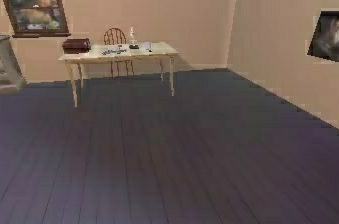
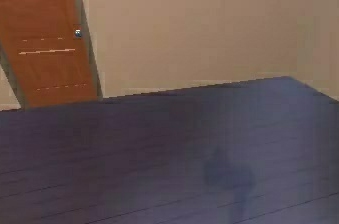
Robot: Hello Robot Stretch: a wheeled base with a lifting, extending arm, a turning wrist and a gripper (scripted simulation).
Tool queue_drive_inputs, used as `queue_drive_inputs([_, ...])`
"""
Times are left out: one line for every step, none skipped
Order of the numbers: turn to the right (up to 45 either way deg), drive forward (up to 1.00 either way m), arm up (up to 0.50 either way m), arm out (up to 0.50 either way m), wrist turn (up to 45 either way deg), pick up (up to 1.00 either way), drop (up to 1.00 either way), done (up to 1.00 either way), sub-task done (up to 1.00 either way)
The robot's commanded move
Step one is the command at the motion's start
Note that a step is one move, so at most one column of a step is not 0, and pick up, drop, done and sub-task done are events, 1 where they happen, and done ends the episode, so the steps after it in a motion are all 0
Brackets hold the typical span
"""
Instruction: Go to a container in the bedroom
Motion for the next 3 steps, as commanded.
queue_drive_inputs([-9.0, 0.00, 0.00, 0.00, 0.0, 0.00, 0.00, 0.00, 0.00])
queue_drive_inputs([0.0, 1.00, 0.00, 0.00, 0.0, 0.00, 0.00, 0.00, 0.00])
queue_drive_inputs([-3.0, 0.00, 0.00, 0.00, 0.0, 0.00, 0.00, 0.00, 0.00])
